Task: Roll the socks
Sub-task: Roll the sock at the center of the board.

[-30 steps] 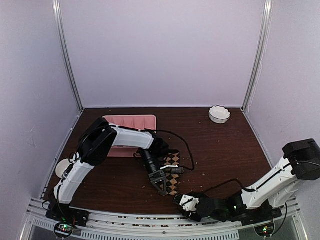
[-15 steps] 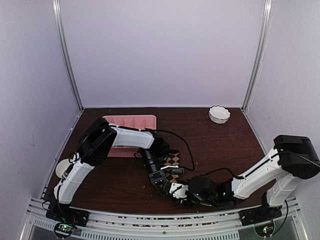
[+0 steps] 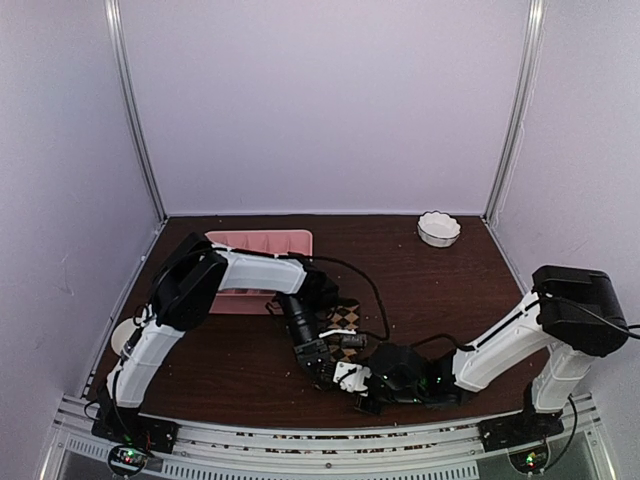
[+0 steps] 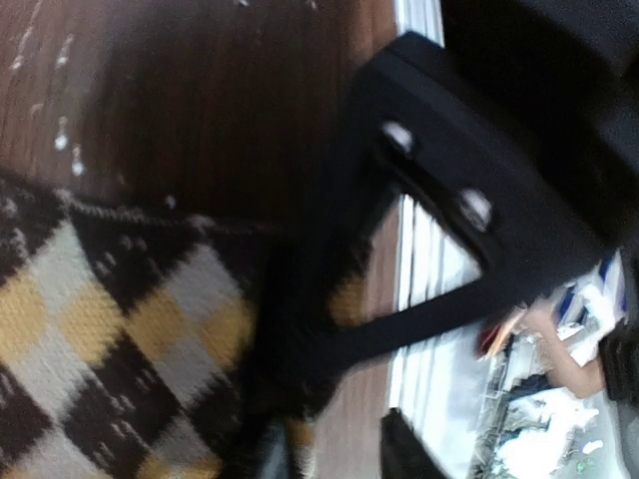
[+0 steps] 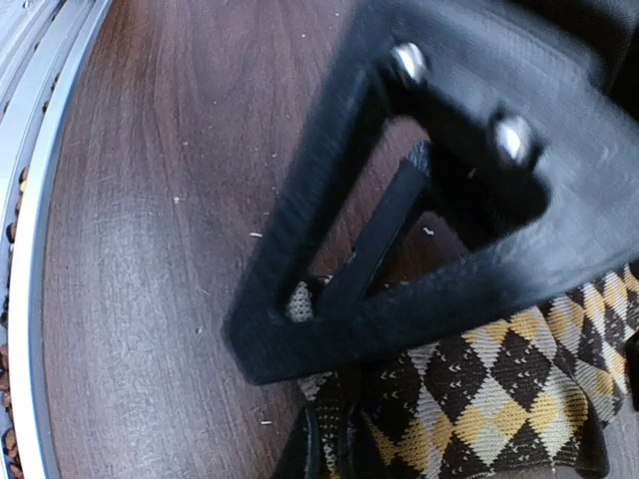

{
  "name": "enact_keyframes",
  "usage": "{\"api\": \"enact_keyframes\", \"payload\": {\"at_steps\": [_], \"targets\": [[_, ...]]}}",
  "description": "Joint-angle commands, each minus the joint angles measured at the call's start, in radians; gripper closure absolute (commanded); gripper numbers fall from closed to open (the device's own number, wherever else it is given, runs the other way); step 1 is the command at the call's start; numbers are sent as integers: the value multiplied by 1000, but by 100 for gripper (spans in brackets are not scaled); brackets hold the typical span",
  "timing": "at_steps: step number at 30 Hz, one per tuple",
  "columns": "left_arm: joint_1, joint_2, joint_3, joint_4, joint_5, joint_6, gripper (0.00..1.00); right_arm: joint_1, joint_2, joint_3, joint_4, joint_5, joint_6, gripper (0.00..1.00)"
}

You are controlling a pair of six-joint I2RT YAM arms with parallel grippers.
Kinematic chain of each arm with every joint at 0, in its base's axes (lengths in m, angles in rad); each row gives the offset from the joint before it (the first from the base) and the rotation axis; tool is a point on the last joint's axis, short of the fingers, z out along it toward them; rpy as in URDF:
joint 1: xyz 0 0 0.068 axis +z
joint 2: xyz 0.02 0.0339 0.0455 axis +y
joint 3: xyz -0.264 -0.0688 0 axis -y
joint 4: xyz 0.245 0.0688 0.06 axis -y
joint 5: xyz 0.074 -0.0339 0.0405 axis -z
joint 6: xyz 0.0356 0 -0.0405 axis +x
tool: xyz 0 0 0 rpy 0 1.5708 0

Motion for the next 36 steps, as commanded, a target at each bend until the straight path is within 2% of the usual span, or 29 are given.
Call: {"api": "enact_keyframes", "payload": {"at_steps": [1, 6, 12, 18, 23, 27, 30, 36], "targets": [[12, -122, -115, 251, -290, 13, 55, -22, -5, -33, -46, -89, 110, 100], [19, -385, -380, 584, -330, 37, 52, -39, 20, -75, -45, -202, 275, 100], [16, -563, -588, 767, -287, 115, 55, -59, 94, -105, -20, -284, 428, 100], [-37, -598, -672, 802, -232, 165, 59, -89, 167, -144, 38, -340, 545, 100], [-100, -589, -717, 895, -356, 181, 58, -112, 202, -163, 61, -378, 574, 100], [-109, -584, -725, 959, -400, 175, 59, -121, 210, -171, 77, -396, 584, 100], [-123, -567, -714, 960, -411, 179, 62, -129, 221, -167, 79, -419, 591, 100], [-132, -520, -689, 930, -422, 172, 78, -139, 224, -169, 89, -430, 600, 100]]}}
